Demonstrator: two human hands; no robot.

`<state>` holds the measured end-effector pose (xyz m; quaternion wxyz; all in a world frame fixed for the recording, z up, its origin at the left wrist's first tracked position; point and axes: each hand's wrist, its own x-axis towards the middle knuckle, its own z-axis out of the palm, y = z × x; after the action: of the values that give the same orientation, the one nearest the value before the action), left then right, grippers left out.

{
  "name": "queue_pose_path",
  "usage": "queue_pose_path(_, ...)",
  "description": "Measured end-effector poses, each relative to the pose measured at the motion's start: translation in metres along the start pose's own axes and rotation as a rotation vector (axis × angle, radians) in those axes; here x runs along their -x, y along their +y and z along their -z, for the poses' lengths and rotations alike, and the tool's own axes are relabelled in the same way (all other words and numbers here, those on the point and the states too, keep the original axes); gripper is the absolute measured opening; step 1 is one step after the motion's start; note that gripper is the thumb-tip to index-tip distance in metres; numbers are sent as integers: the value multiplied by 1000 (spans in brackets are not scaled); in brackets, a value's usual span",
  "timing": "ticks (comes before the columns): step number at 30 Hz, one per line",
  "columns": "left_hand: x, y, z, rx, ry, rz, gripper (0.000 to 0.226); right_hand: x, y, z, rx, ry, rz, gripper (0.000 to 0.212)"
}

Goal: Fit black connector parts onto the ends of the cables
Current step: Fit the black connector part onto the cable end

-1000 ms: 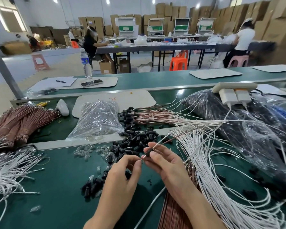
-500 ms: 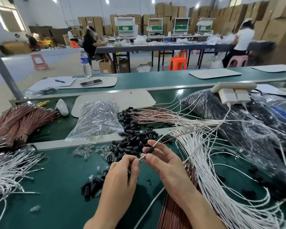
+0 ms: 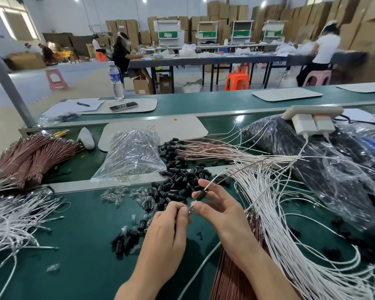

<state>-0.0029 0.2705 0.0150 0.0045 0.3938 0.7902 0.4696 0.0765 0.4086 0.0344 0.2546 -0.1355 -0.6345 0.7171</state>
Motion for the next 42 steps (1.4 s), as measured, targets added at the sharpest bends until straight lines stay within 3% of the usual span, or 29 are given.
queue_pose_path(24,0,-5,-1,-125,-40,-58,27,-1,0,4,85,8,15,45)
queue_pose_path(32,0,-2,-1,-116,-9,-71,28,-2,6,3,142,-39,-9,34)
queue_pose_path(42,2,-4,-3,-28,-5,-4,21,-1,5,1,200,-34,6,37)
